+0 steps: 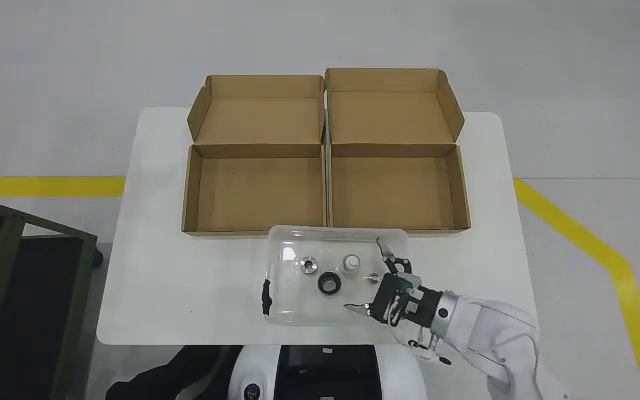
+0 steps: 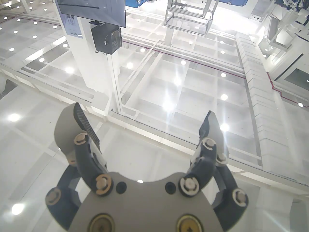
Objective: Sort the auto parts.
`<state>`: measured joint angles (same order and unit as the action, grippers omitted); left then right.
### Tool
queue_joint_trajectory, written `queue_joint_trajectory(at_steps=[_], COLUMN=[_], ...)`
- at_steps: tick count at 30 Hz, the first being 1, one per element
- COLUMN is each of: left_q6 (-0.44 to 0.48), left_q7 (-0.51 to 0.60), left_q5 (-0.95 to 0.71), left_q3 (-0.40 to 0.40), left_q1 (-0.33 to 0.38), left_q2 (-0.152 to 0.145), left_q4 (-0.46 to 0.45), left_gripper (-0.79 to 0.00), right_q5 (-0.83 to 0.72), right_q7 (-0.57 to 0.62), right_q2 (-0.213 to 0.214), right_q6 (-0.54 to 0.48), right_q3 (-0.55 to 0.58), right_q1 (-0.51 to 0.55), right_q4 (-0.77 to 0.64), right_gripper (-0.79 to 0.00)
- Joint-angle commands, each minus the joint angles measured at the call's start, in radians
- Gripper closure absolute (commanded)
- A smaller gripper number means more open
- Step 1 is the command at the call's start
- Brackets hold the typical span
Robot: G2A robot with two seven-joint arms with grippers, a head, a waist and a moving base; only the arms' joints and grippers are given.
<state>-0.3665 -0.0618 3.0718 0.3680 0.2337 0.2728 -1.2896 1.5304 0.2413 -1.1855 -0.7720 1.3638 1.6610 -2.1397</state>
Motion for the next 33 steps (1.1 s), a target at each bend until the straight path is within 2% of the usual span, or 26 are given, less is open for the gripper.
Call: queue_joint_trajectory(at_steps=[1,7,13,14,16,19,27,29,33], left_q6=[0.000,0.000,0.000,0.000,0.000,0.000,0.000,0.000,0.000], left_q7=[0.000,0.000,0.000,0.000,0.000,0.000,0.000,0.000,0.000], left_q5=[0.000,0.000,0.000,0.000,0.000,0.000,0.000,0.000,0.000], left_q3=[0.000,0.000,0.000,0.000,0.000,0.000,0.000,0.000,0.000], left_q1=[0.000,0.000,0.000,0.000,0.000,0.000,0.000,0.000,0.000], left_q2=[0.000,0.000,0.000,0.000,0.000,0.000,0.000,0.000,0.000], left_q4=[0.000,0.000,0.000,0.000,0.000,0.000,0.000,0.000,0.000], left_gripper=[-0.785,-0.785,-0.785,-0.785,-0.785,-0.785,-0.785,-0.785,-0.785], right_q5=[0.026,0.091,0.090,0.087,0.077,0.064,0.023,0.016,0.004], right_q7=[0.000,0.021,0.038,0.040,0.043,0.045,0.062,0.065,0.073], right_q2=[0.001,0.005,0.007,0.007,0.008,0.009,0.011,0.011,0.012], right_q6=[0.011,0.015,0.010,0.009,0.007,0.004,0.002,0.004,0.007], right_q3=[-0.015,-0.050,-0.079,-0.083,-0.088,-0.092,-0.105,-0.111,-0.127], right_q1=[-0.009,-0.043,-0.080,-0.086,-0.099,-0.120,-0.164,-0.173,-0.187], right_q4=[0.010,0.033,0.077,0.085,0.101,0.124,0.171,0.182,0.197], right_gripper=[-0.785,-0.785,-0.782,-0.760,-0.622,-0.489,-0.465,-0.391,-0.406])
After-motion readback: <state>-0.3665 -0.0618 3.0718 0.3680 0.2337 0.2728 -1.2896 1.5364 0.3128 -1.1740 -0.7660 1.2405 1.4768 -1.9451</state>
